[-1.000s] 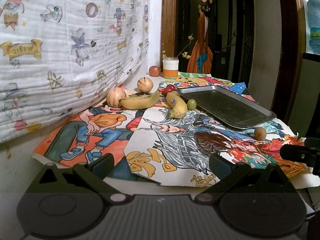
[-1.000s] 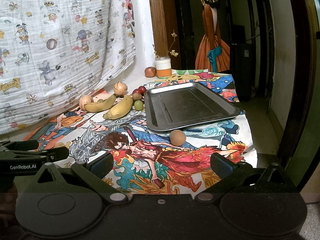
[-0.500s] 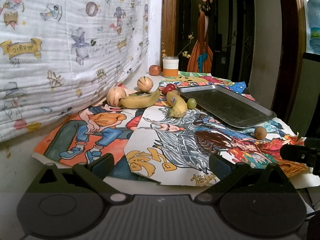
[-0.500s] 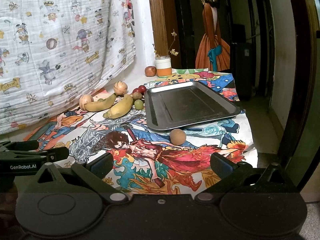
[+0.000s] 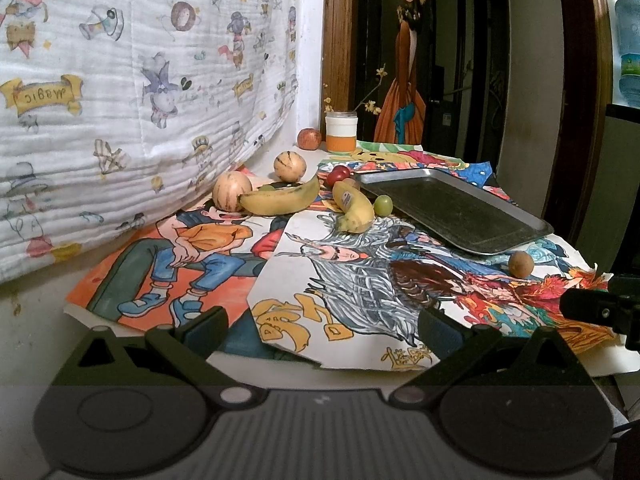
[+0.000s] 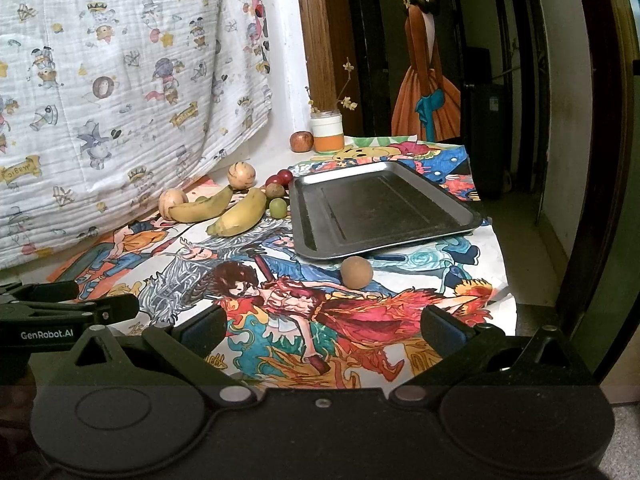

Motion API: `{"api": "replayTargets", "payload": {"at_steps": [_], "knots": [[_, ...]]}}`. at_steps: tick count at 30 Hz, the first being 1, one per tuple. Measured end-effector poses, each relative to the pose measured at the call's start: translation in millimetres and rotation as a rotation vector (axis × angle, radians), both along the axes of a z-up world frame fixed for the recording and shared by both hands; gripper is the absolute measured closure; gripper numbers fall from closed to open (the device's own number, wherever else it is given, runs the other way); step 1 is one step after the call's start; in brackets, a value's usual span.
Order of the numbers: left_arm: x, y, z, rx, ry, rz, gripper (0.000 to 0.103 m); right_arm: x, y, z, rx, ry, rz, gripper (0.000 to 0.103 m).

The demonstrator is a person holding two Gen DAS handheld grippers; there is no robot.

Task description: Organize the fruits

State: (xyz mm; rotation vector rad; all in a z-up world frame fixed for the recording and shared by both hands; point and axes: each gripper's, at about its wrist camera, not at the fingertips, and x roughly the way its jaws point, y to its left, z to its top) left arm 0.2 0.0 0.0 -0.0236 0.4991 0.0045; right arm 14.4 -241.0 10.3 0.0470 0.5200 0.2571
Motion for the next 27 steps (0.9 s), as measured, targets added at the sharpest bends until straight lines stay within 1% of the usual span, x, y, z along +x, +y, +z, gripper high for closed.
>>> {"api": "replayTargets", "payload": {"at_steps": [11,15,18,21,27], "knots": [[7.1,2.2,-1.9,-0.012,0.015,0.012,0.0,2.5,0.1,-1.0,0.005,0.006,0.001,0.0],[12.8,2.9,3.5,-0.014,0.02,0.01,0.0,8.7,-1.8,0.0,-0.021,-0.011,0.014,0.0],[22.4,2.5,9.7,-0.023,0.017,0.003,0.0,12.2,1.8,4.6,-0.056,-0.04,0.034,0.0],[35.4,-1.1,15.4,-0.027,0.009,-0.017,0.0,21.6,2.2,7.0,-0.073,-0.051,0.052,0.0],[60.9,-8.1,19.4,-0.011,0.012,-0.035,0.0,38.5,2.7,9.8,-0.112,-0.046,0.065,0.0]]}}
